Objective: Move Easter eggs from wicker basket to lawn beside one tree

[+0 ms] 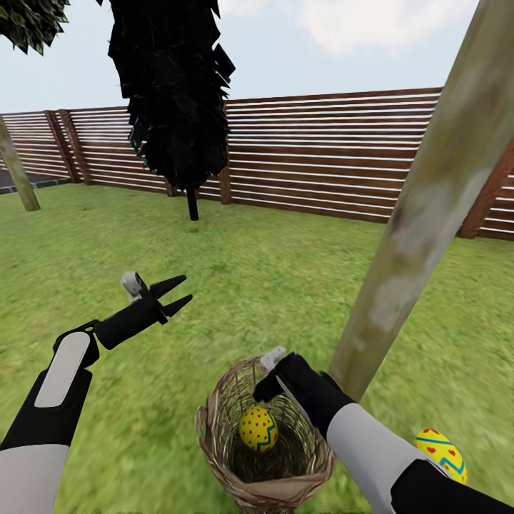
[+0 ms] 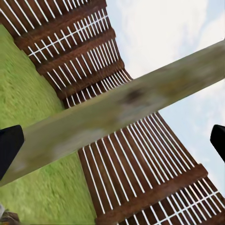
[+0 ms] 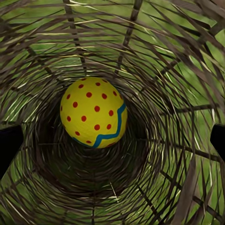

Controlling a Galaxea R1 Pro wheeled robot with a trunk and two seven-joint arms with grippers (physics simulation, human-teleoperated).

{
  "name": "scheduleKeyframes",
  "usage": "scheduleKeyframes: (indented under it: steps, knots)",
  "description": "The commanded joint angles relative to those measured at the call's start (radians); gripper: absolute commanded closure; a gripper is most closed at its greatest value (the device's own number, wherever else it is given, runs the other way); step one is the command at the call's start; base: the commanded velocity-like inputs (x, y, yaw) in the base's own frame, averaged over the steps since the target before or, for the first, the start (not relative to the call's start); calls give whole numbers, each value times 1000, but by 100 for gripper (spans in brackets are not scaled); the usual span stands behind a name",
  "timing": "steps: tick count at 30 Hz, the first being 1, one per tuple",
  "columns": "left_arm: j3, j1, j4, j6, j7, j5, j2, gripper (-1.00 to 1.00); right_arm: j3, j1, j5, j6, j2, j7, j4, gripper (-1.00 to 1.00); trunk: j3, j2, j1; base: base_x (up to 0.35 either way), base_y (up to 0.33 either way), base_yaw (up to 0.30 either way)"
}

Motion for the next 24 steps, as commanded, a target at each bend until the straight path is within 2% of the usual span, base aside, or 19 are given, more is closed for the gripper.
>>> scheduleKeyframes:
  steps: [1,11,16,20,22,24]
  knots:
    - [0,-1,1,4,-6,-4,0,-100,2,-2,6,1,0,3,1,-100,-5,-1,0,0,0,0]
    - [-17,-1,1,4,-5,-5,-2,-100,2,-3,9,-31,0,-49,21,-100,-44,-3,5,0,0,0]
    - [-23,-1,1,4,0,-7,-46,-100,2,-3,8,-36,0,-56,19,-100,-63,-4,7,0,0,0]
    - [-23,-1,2,4,-2,-6,-48,-100,2,-3,7,-48,0,-56,14,-100,-78,-5,9,0,0,0]
    - [-22,-1,3,4,-3,-4,-45,-100,2,-3,5,-86,0,-55,12,-100,-86,-6,10,0,0,0]
    - [-22,-1,12,4,-3,-4,-45,-100,2,-3,4,-92,0,-53,10,-100,-94,-6,11,0,0,0]
